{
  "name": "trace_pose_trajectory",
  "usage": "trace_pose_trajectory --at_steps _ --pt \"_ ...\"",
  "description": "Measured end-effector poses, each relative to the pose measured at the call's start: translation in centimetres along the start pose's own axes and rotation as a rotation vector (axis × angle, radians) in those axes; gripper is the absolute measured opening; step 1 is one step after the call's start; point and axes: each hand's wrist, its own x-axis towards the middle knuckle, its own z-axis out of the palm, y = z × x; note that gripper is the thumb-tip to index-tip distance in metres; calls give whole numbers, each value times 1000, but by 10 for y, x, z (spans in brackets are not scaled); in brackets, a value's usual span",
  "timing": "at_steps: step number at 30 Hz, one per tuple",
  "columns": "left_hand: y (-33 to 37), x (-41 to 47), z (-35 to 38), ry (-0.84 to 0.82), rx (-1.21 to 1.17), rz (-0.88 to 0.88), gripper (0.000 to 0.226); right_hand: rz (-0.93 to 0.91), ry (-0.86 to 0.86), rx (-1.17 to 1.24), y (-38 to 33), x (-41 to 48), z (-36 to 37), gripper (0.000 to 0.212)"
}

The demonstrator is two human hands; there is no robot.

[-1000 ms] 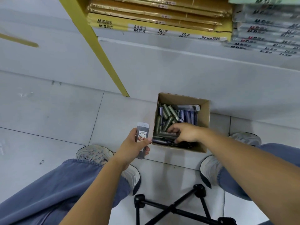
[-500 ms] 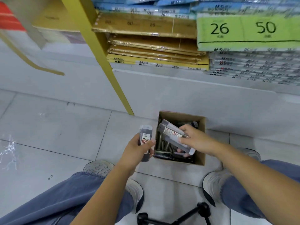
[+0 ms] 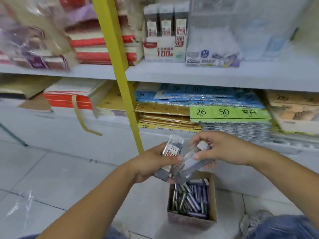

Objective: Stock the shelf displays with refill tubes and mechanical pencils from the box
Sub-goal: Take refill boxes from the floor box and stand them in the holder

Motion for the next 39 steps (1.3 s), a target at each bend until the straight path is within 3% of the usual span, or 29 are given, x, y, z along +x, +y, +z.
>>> trace_pose_trajectory --at_steps 5,8,12,16,20,24,27,30,39 --pt "56 -27 4 -1 51 94 42 -162 191 -47 -62 -7 -22 42" --pt "87 -35 1 92 162 160 41 -204 257 -106 -90 -2 -34 51" --pt "115 -37 -7 254 96 281 35 -288 453 -81 -117 11 -43 59" --pt "122 -29 -11 401 -91 418 50 -367 619 256 -120 30 -34 45" --pt "129 -25 -14 484 -179 488 52 -367 711 212 -129 40 -34 25" --pt "133 -26 -17 484 -281 575 62 -405 632 295 -143 48 -36 21" --pt "138 -27 -29 583 -294 611 50 -440 610 285 -157 59 -38 17" --pt "146 -31 -49 684 -321 652 28 -468 660 209 -182 69 -52 12" --pt "156 -39 -83 744 -342 732 24 -393 730 -476 -242 109 -115 11"
